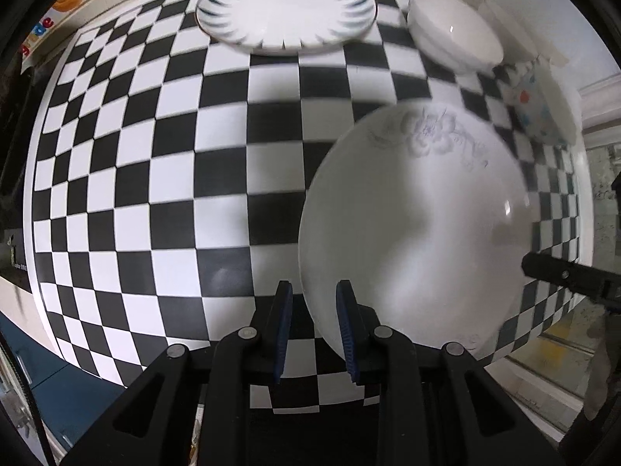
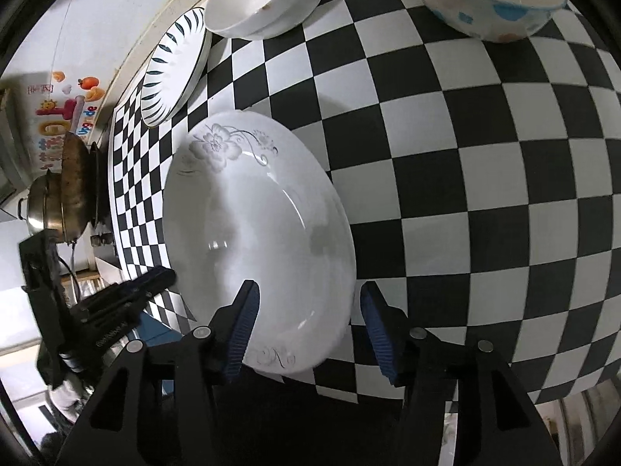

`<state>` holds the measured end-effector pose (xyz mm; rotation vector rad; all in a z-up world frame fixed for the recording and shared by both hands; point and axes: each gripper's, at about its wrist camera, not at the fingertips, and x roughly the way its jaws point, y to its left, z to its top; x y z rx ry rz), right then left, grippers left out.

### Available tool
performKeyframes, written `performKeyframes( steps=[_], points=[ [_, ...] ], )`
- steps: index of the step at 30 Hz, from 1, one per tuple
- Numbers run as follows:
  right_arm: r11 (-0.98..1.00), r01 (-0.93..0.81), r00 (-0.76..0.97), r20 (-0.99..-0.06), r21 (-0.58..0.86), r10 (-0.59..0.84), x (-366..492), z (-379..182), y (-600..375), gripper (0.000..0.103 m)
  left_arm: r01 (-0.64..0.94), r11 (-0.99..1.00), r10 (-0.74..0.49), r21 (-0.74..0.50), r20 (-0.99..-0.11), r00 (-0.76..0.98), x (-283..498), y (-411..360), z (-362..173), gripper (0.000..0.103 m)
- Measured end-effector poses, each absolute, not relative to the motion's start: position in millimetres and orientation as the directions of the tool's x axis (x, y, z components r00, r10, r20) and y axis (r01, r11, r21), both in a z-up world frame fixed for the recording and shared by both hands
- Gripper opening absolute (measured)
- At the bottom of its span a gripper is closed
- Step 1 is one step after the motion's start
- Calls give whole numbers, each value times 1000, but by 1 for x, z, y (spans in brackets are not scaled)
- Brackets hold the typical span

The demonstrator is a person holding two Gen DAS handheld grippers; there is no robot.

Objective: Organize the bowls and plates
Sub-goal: 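Grasp the rim of the blue-striped plate with both tools and lift it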

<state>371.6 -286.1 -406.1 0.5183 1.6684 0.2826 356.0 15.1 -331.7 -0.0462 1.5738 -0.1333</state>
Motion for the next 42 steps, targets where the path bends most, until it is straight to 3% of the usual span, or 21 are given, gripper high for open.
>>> performKeyframes(
  steps=[7, 12, 20, 23, 29, 31, 42],
  points=[
    [905, 94, 1, -909, 415, 416, 407, -346, -284, 57, -41, 981, -184, -189, -978, 103, 409, 63, -278, 24],
    [906, -25, 99, -900, 423, 423, 489, -303, -243, 59, -127, 970, -190, -210, -971, 148, 473, 102, -283, 24],
    [906, -40, 52, -905, 421, 423, 639, -355, -181, 58, -207, 948, -236, -242, -970, 53, 557, 133, -351, 24],
    [914, -22, -10, -914, 405, 405, 667, -388, -166, 50, -219, 937, -280, -273, -960, 2, 573, 135, -375, 24],
    [944, -68, -107, -944, 321, 313, 690, -430, -145, 23, -190, 935, -311, -301, -950, -26, 586, 131, -398, 23],
    [953, -75, -131, -950, 294, 283, 691, -440, -144, 15, -169, 937, -312, -305, -950, -18, 587, 127, -397, 15],
    [950, -74, -102, -950, 303, 295, 682, -434, -145, 14, -155, 951, -268, -267, -963, 15, 580, 115, -378, 15]
  ],
)
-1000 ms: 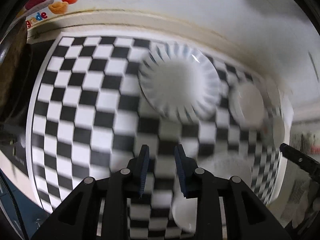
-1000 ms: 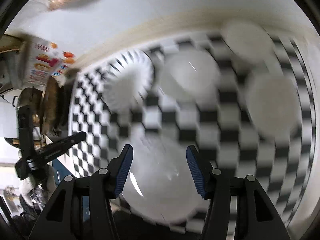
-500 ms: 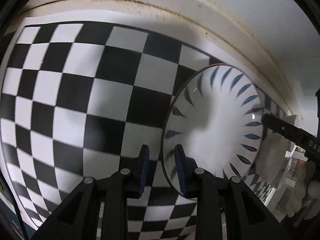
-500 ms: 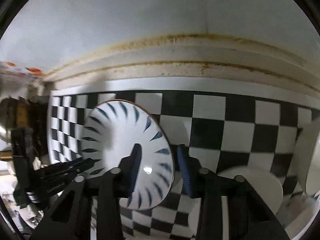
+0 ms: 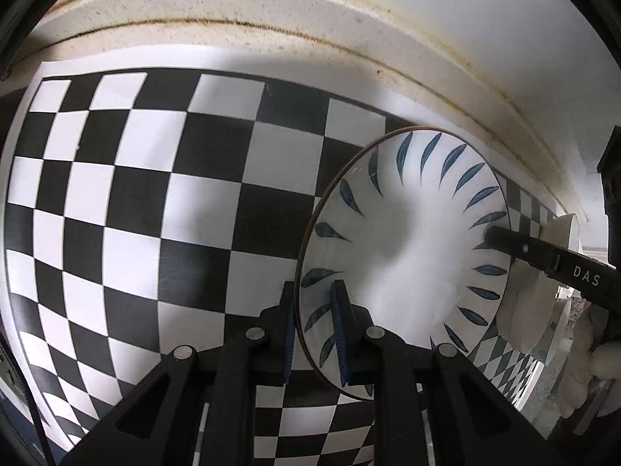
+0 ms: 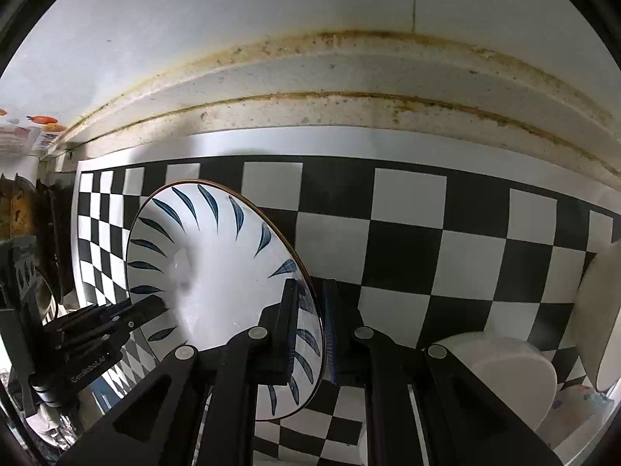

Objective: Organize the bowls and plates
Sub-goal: 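Grasp the rim of the blue-striped plate with both tools and lift it, then lower the blue-striped plate onto the plate stack with both tools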

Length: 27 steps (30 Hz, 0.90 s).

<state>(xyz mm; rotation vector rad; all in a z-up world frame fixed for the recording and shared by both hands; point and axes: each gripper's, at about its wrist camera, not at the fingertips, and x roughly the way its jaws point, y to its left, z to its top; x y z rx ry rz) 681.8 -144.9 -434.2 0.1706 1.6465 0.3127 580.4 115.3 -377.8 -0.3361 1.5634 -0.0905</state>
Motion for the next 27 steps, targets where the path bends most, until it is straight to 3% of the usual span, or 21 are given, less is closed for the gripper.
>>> performKeyframes(
  steps=[13, 27],
  points=[
    [936, -102, -45, -941, 338, 335, 648, -367, -151, 13, -69, 968, -235, -241, -968, 88, 568, 105, -317, 15],
    [916, -94, 33, -919, 389, 394, 542, -297, -194, 12, 32, 972, -236, -234, -962, 135, 488, 75, -262, 15]
  ],
)
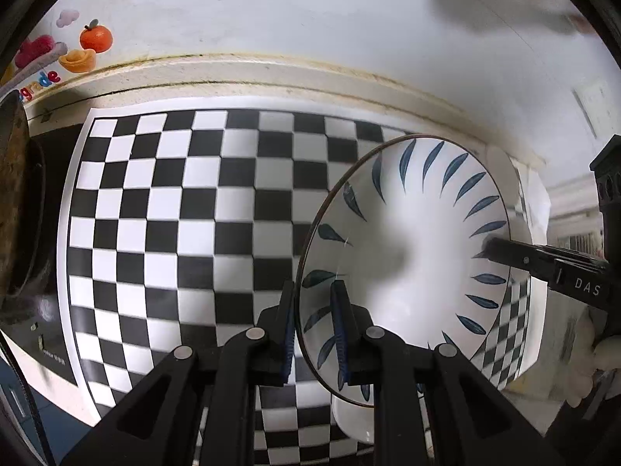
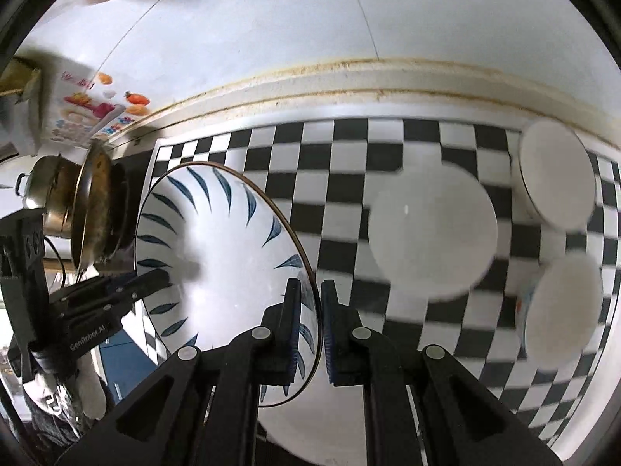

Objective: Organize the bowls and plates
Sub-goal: 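Lower the blue-striped plate onto the plate stack with both tools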

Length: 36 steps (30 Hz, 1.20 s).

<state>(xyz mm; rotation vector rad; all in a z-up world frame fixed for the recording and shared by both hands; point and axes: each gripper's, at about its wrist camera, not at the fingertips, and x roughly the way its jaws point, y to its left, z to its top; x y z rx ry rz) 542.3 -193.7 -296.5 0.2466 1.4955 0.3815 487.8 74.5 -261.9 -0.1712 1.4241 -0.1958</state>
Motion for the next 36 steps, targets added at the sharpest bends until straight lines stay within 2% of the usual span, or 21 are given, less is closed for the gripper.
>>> performKeyframes(
  steps=[5, 20, 36],
  points=[
    [914, -62, 33, -914, 402, 404, 495, -301, -217, 12, 83, 973, -225, -217, -968, 107, 456, 52, -264, 15],
    [915, 65, -62, -914, 398, 402, 399, -374, -273, 12, 146, 963, -218, -227, -973, -73, 405, -1, -332, 17],
    [930, 72, -121, -922, 361, 367, 390, -415, -269, 12, 157, 970, -165, -183, -979, -121, 397, -19, -363, 17]
  ],
)
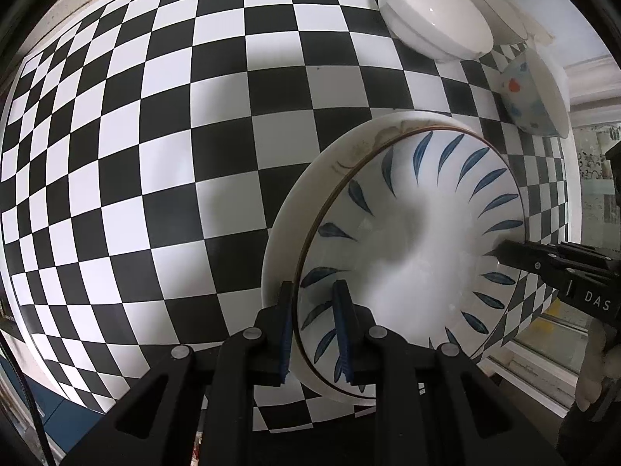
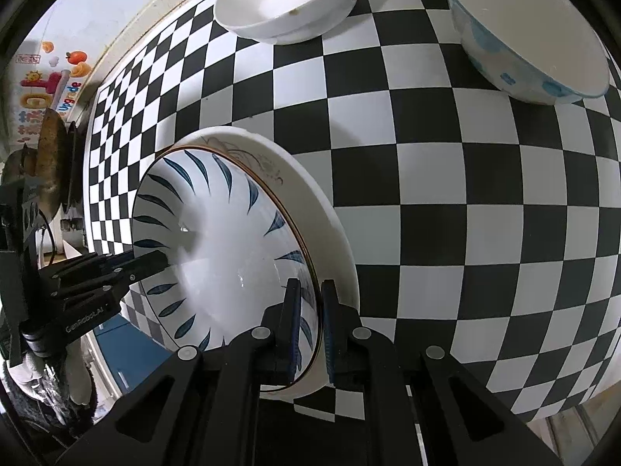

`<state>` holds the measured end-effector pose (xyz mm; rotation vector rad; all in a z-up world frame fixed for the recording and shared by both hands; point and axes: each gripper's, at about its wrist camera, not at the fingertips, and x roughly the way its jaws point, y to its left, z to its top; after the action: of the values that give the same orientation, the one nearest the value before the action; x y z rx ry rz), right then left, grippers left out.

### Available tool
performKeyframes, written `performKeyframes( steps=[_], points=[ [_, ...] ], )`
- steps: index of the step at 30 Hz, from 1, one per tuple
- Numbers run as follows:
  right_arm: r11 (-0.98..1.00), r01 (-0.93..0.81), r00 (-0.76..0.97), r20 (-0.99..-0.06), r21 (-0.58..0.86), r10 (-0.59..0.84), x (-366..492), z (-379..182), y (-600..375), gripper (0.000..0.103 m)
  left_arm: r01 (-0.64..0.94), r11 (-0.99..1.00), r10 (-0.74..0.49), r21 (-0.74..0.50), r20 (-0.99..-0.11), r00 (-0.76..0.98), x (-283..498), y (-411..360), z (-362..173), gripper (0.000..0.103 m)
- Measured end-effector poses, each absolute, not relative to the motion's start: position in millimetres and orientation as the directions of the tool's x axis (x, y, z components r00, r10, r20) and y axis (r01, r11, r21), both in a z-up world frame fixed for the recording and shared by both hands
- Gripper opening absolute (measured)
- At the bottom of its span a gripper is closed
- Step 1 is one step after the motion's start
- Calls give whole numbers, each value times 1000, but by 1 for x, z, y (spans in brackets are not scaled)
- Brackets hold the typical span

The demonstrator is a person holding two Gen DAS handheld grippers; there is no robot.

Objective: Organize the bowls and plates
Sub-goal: 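Lower the blue-striped plate onto the plate stack with both tools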

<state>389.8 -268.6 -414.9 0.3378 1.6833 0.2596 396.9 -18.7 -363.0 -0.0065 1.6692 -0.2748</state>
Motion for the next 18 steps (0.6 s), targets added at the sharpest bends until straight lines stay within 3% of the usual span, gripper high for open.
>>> performKeyframes(
  steps=[18],
  points=[
    [960, 18, -142, -949, 281, 281, 391, -414, -252, 13, 147, 979, -123, -137, -987, -102, 381, -31, -369, 18]
  ],
)
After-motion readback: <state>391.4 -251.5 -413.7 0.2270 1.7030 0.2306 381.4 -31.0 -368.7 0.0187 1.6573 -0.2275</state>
